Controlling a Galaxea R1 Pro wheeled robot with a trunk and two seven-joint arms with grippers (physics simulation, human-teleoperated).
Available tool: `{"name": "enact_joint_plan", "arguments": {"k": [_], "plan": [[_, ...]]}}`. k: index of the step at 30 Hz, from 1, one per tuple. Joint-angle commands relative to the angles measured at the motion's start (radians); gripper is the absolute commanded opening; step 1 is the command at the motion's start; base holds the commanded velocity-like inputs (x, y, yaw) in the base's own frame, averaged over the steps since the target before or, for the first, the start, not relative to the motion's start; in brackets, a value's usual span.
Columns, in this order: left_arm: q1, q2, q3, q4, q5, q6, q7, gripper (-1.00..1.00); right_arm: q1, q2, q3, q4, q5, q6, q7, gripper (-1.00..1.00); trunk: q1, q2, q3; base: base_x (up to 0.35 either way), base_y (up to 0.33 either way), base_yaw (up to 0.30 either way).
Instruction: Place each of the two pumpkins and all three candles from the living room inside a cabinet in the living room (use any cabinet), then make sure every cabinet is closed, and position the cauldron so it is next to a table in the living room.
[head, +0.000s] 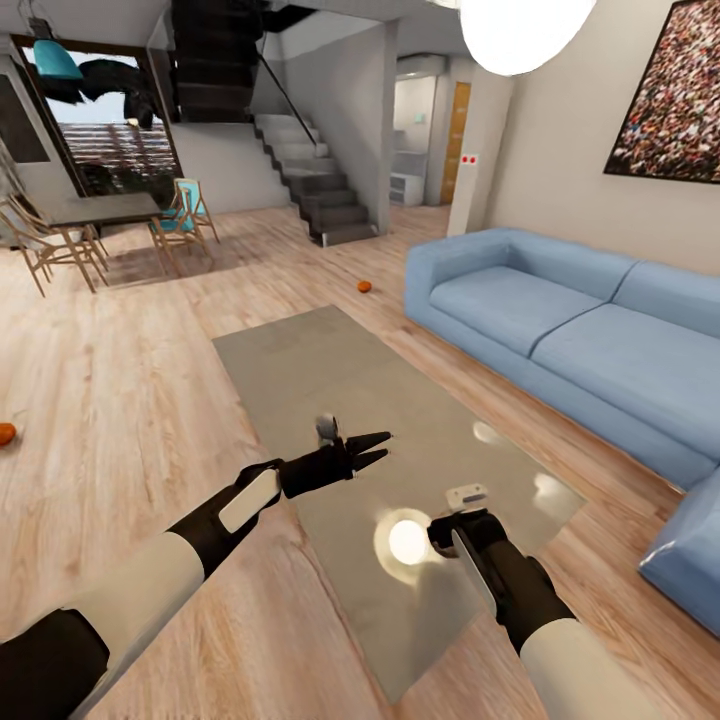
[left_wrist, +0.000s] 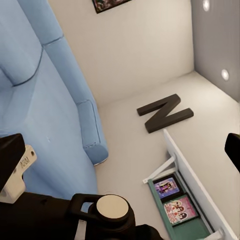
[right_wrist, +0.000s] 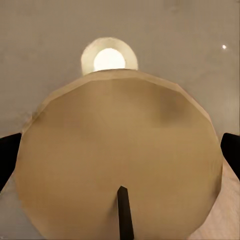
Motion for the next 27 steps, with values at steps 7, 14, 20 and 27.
{"name": "enact_joint_plan", "arguments": {"k": [7, 14, 20, 27], "plan": [[0.000, 0.000, 0.000, 0.000, 0.000, 0.000, 0.000, 1.00, 0.001, 0.001, 0.000, 0.000, 0.002, -0.001, 0.000, -1.00, -0.027, 0.049, 0.022, 0.000, 0.000, 0.284], [0.000, 0.000, 0.000, 0.001, 0.000, 0.000, 0.000, 1.00, 0.001, 0.001, 0.001, 0.000, 0.003, -0.002, -0.001, -1.00, -0.054, 0.098, 0.048, 0.000, 0.000, 0.272], [0.000, 0.000, 0.000, 0.002, 0.000, 0.000, 0.000, 1.00, 0.003, 0.002, 0.002, 0.001, 0.003, -0.003, -0.002, -1.00, -0.077, 0.140, 0.072, 0.000, 0.000, 0.267], [0.000, 0.000, 0.000, 0.001, 0.000, 0.000, 0.000, 1.00, 0.003, 0.003, 0.002, 0.010, 0.004, -0.005, 0.003, -1.00, -0.104, 0.189, 0.095, 0.000, 0.000, 0.076]]}}
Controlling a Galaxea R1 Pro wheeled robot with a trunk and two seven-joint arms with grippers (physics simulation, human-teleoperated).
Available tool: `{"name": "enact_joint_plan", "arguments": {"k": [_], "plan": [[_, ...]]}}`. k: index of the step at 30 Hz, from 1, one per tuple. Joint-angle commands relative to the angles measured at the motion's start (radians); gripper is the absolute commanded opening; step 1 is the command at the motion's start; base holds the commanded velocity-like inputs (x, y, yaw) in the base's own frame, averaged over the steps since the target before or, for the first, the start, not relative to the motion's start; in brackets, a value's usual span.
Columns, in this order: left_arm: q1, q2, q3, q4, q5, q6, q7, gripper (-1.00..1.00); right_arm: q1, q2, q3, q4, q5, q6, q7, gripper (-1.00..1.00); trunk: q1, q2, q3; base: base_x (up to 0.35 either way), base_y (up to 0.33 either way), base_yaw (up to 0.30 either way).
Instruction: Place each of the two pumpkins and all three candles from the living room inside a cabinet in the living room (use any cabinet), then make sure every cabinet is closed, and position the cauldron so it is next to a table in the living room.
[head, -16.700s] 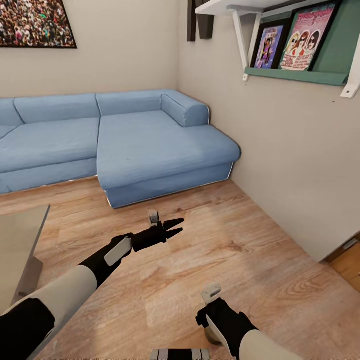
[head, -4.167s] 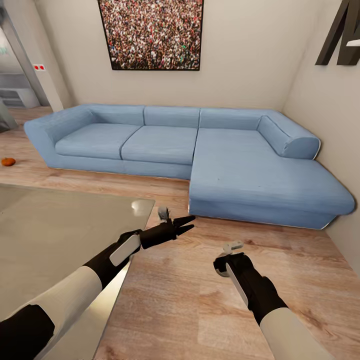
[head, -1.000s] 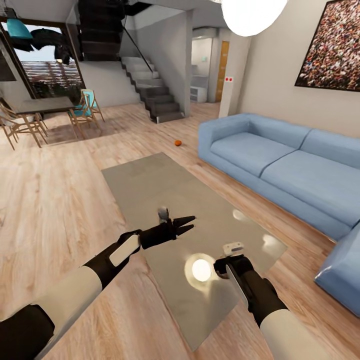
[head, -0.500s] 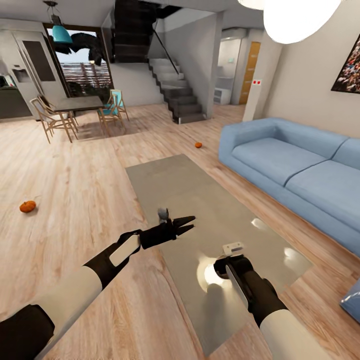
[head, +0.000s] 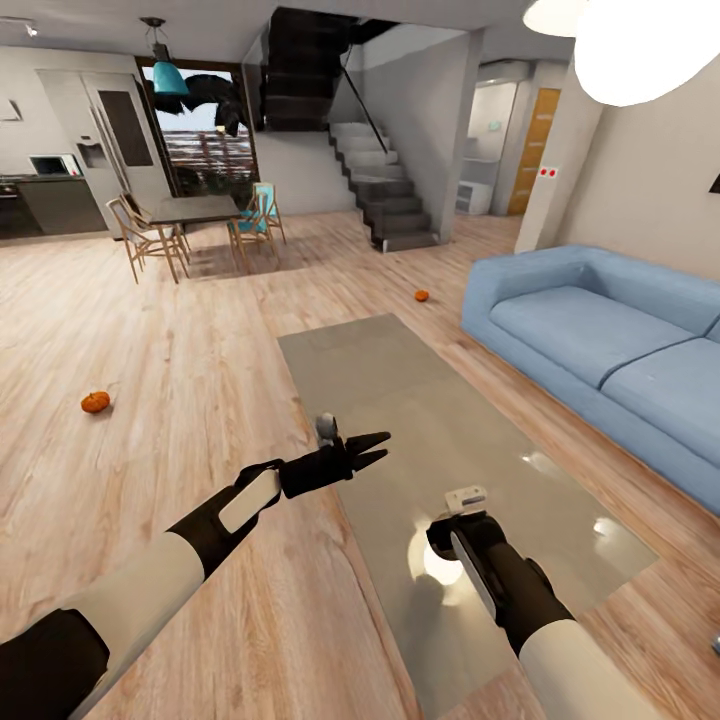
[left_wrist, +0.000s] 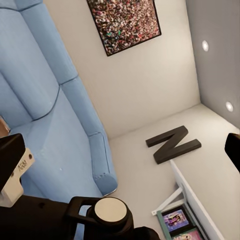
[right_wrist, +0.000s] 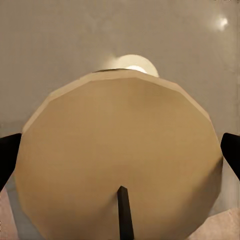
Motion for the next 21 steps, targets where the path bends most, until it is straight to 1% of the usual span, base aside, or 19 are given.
{"name": "enact_joint_plan", "arguments": {"k": [1, 8, 10, 14, 17, 18, 21], "plan": [[0.000, 0.000, 0.000, 0.000, 0.000, 0.000, 0.000, 1.00, 0.000, -0.001, 0.000, 0.001, 0.001, -0.001, 0.001, -1.00, -0.004, 0.007, 0.003, 0.000, 0.000, 0.005], [-0.001, 0.001, 0.001, 0.003, 0.000, -0.001, 0.000, 1.00, 0.002, 0.000, 0.003, -0.001, 0.004, -0.001, -0.001, -1.00, -0.031, 0.056, 0.025, 0.000, 0.000, 0.014], [-0.001, 0.003, 0.001, 0.004, 0.001, -0.001, 0.000, 1.00, 0.002, 0.000, 0.003, -0.001, 0.003, -0.001, -0.002, -1.00, -0.038, 0.070, 0.033, 0.000, 0.000, 0.160], [-0.001, 0.014, 0.002, 0.006, 0.004, 0.000, -0.001, 1.00, 0.002, 0.000, 0.003, 0.001, 0.002, -0.001, -0.004, -1.00, -0.054, 0.098, 0.048, 0.000, 0.000, 0.236], [0.000, 0.017, 0.002, 0.008, 0.004, 0.000, 0.000, 1.00, 0.002, 0.000, 0.003, 0.027, 0.002, -0.001, -0.004, -1.00, -0.065, 0.119, 0.059, 0.000, 0.000, 0.273], [0.000, 0.023, 0.002, 0.011, 0.004, 0.000, 0.000, 1.00, 0.002, 0.000, 0.003, 0.031, 0.002, -0.001, -0.004, -1.00, -0.069, 0.126, 0.062, 0.000, 0.000, 0.280], [0.000, 0.067, 0.004, 0.026, 0.004, 0.000, 0.000, 1.00, 0.002, 0.000, 0.004, 0.054, 0.002, -0.005, -0.004, -1.00, -0.081, 0.147, 0.072, 0.000, 0.000, 0.283]]}}
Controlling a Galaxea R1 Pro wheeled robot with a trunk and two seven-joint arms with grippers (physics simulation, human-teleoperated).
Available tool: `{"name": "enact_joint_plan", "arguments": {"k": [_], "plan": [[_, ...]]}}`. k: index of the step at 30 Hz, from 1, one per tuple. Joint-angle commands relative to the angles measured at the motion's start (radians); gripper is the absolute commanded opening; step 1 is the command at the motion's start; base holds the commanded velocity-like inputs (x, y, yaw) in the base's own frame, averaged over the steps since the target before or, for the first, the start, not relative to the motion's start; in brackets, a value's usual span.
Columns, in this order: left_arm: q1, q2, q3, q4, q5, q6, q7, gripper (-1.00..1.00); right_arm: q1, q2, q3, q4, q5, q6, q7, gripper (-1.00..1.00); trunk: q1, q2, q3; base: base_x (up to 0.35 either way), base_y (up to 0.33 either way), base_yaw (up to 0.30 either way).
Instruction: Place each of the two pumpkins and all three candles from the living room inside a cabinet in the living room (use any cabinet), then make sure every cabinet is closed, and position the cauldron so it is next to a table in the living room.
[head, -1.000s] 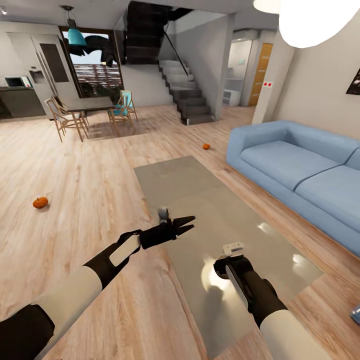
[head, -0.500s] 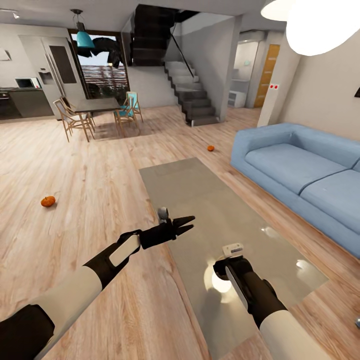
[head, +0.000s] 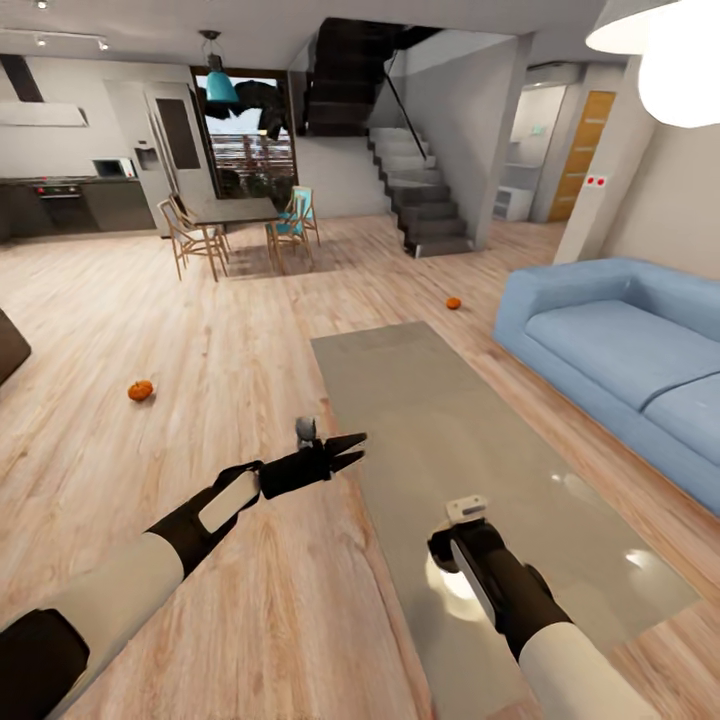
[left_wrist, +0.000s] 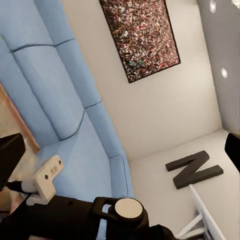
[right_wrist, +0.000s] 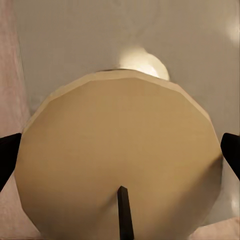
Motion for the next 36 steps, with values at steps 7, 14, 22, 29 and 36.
{"name": "enact_joint_plan", "arguments": {"k": [7, 14, 22, 29, 36], "plan": [[0.000, 0.071, 0.030, 0.223, 0.000, 0.001, -0.004, 1.00, 0.000, 0.006, 0.005, 0.074, 0.003, -0.023, 0.002, -1.00, -0.027, 0.049, 0.022, 0.000, 0.000, 0.285], [0.001, 0.105, 0.027, 0.443, -0.008, -0.003, 0.001, 1.00, 0.000, 0.028, 0.026, 0.120, 0.005, -0.045, 0.004, -1.00, -0.054, 0.098, 0.044, 0.000, 0.000, 0.285], [0.026, 0.082, -0.047, 0.644, -0.010, -0.018, 0.040, 1.00, 0.001, 0.031, 0.136, 0.169, 0.002, -0.109, 0.004, -1.00, -0.084, 0.154, 0.069, 0.000, 0.000, 0.288], [0.117, 0.066, -0.067, 0.652, -0.012, -0.128, 0.308, 1.00, 0.001, 0.059, 0.139, 0.319, 0.003, -0.240, 0.002, -1.00, -0.111, 0.203, 0.091, 0.000, 0.000, 0.289], [0.233, 0.063, -0.070, 0.685, -0.012, -0.175, 0.410, 1.00, 0.001, 0.068, 0.139, 0.367, 0.003, -0.287, 0.003, -1.00, -0.138, 0.252, 0.113, 0.000, 0.000, 0.289]]}}
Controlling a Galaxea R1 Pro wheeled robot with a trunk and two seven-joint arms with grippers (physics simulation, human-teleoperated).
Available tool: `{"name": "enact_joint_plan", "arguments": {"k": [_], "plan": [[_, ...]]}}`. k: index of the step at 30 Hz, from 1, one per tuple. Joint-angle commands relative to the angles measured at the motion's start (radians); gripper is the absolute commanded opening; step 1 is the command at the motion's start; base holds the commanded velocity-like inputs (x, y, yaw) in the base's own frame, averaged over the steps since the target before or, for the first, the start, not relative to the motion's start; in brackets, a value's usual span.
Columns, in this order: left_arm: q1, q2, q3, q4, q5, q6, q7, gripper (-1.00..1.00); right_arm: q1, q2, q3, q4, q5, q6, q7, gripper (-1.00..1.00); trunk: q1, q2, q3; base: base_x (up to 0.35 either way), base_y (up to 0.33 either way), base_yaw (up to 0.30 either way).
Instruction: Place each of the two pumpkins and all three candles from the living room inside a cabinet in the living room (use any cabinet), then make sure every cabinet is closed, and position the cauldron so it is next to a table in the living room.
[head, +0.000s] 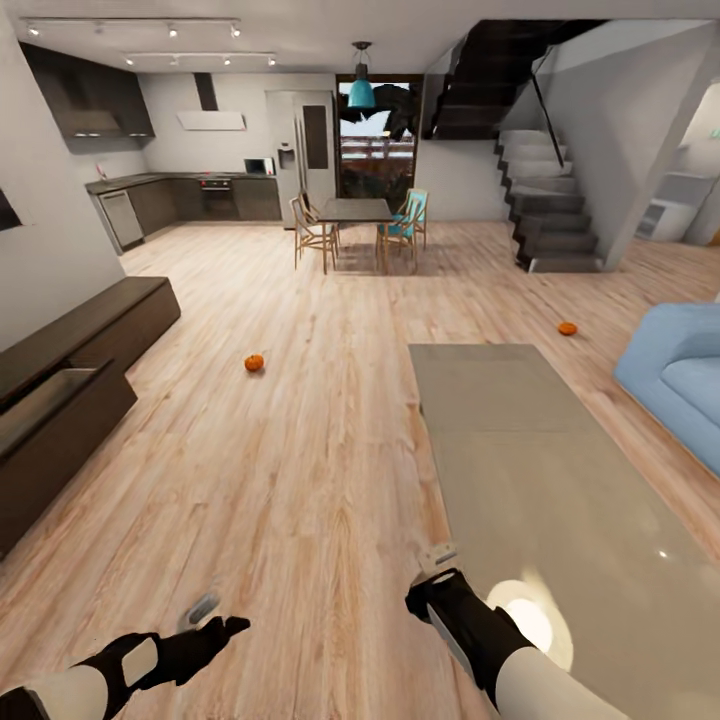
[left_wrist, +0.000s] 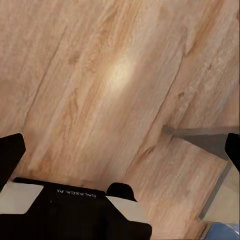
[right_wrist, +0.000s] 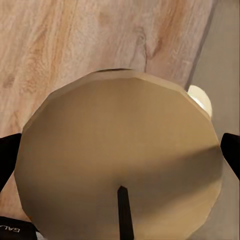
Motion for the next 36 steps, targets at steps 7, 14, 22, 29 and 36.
{"name": "enact_joint_plan", "arguments": {"k": [7, 14, 22, 29, 36], "plan": [[0.117, -0.042, -0.004, 0.010, 0.001, -0.024, 0.365, 1.00, 0.000, 0.005, 0.000, 0.002, 0.000, 0.000, -0.001, -1.00, -0.027, 0.049, 0.022, 0.000, 0.000, 0.289], [0.163, -0.078, -0.005, 0.011, -0.010, -0.024, 0.397, 1.00, 0.000, 0.005, 0.000, 0.059, 0.000, -0.001, -0.001, -1.00, -0.038, 0.070, 0.032, 0.000, 0.000, 0.289], [0.193, -0.125, -0.038, 0.011, -0.186, -0.024, 0.401, 1.00, 0.000, 0.005, 0.001, 0.065, 0.001, 0.000, 0.001, -1.00, -0.038, 0.070, 0.032, 0.000, 0.000, 0.289], [0.202, -0.135, -0.039, 0.009, -0.194, -0.028, 0.617, 1.00, 0.000, 0.005, 0.000, 0.065, 0.001, 0.000, 0.001, -1.00, -0.038, 0.070, 0.032, 0.000, 0.000, 0.289], [0.202, -0.135, -0.035, 0.006, -0.190, -0.056, 0.638, 1.00, 0.000, 0.006, 0.000, 0.065, 0.001, 0.000, 0.001, -1.00, -0.038, 0.070, 0.032, 0.159, 0.000, 0.220]]}}
